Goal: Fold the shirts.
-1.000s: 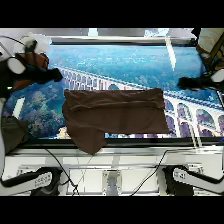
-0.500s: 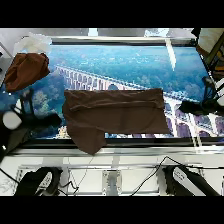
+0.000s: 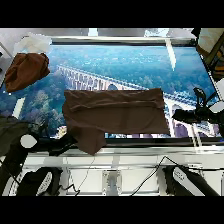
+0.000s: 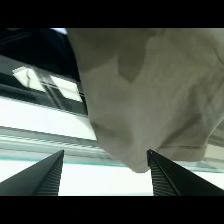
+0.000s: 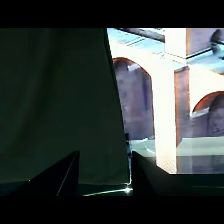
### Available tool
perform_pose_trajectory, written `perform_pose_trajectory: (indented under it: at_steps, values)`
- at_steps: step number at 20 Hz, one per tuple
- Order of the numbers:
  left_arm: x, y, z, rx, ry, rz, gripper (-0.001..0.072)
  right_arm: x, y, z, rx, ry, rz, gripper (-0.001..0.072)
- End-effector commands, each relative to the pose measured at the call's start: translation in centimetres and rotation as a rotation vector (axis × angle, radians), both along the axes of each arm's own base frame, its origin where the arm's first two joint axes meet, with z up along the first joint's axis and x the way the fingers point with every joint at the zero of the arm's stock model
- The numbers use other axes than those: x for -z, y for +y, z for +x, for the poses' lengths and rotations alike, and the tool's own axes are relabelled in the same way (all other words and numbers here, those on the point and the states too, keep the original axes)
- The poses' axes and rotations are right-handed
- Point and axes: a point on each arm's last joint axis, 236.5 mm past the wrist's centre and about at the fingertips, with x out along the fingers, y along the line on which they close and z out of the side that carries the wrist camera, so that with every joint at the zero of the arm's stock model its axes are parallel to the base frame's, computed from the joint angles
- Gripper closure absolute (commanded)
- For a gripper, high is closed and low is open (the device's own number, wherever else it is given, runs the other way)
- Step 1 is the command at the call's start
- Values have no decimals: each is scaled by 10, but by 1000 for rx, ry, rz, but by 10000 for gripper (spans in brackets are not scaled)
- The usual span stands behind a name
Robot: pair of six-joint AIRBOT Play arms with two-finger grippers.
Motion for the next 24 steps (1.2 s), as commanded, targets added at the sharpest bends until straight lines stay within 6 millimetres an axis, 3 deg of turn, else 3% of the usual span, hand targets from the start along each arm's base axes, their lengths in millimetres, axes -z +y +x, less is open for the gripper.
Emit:
perform_pose_trajectory:
  at_steps: [1,7,14,17,18,19,20,24]
  values:
    - [8,-3,4,-54,-11,-25,186,1,3,-2,-4,4,10,324]
    - [8,-11,20,-41,-89,-9,242,1,4,-1,-7,0,17,325]
    - [41,-21,10,-12,29,13,242,1,4,-1,-8,1,16,325]
    - [49,-19,17,-46,37,16,242,1,4,-1,-9,1,16,325]
    - [48,-22,22,-71,32,-1,274,1,4,-1,-10,1,16,325]
    - [46,-25,27,-95,22,-22,462,1,4,-2,-10,2,15,325]
    - [42,-29,33,-102,-5,-44,699,1,4,-2,-11,6,14,326]
    - [24,-49,50,-106,-82,-154,694,7,5,-21,-6,91,22,326]
